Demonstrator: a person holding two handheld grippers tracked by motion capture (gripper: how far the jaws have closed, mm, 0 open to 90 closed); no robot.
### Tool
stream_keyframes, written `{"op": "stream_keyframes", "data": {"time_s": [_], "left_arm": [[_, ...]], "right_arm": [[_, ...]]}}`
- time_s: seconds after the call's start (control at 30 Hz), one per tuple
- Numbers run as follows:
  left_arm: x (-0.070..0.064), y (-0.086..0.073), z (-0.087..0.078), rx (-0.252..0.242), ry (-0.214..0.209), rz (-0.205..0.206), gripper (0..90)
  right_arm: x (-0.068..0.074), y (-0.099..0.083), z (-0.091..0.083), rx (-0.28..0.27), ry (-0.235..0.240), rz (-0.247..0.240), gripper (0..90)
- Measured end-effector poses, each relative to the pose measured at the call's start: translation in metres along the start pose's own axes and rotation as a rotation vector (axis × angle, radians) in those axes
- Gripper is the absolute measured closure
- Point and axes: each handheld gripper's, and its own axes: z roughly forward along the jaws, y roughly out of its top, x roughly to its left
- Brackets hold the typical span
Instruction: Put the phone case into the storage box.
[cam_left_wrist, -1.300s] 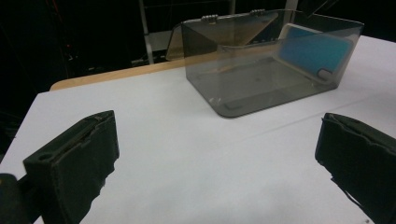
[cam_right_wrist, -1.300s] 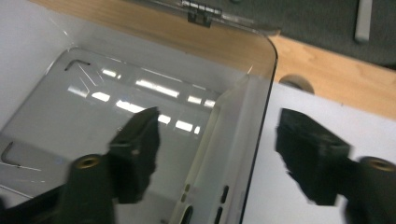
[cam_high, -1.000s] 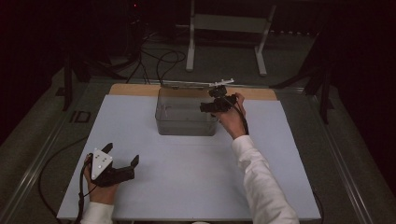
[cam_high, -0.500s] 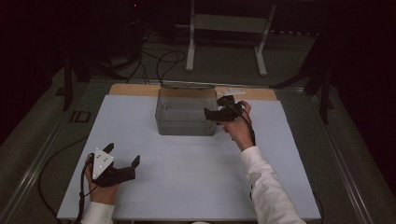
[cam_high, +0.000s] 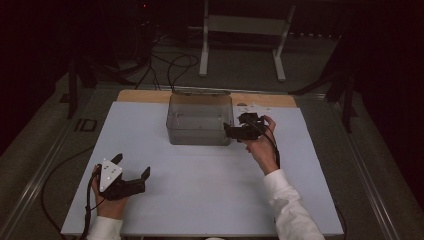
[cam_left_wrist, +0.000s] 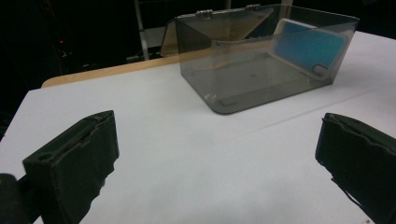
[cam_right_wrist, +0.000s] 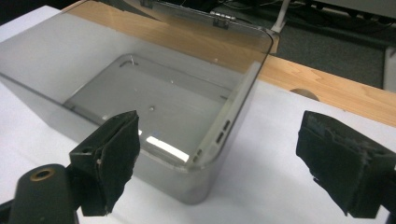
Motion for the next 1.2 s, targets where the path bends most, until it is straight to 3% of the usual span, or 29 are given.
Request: {"op": "stream_keyframes", "data": {"time_s": [0.27, 0.7, 0.83, 0.93, 1.2], "left_arm": [[-0.001, 0.0, 0.001, 0.005, -0.006, 0.002, 0.4], [-0.001, 0.001, 0.001, 0.002, -0.007, 0.002, 0.4], [-0.001, 0.001, 0.001, 0.003, -0.01, 0.001, 0.4], [-0.001, 0.002, -0.001, 0.003, -0.017, 0.014, 0.4], [-0.001, 0.004, -0.002, -0.003, -0.031, 0.018, 0.3]], "right_arm": [[-0.011, -0.019, -0.019, -0.051, 0.005, 0.019, 12.3], [-0.029, -0.074, -0.07, -0.122, -0.034, -0.023, 13.1], [-0.035, -0.086, -0.08, -0.157, -0.027, -0.005, 13.2], [-0.037, -0.093, -0.085, -0.149, -0.026, -0.003, 13.3], [-0.04, -0.109, -0.099, -0.183, -0.021, -0.031, 14.0]]}}
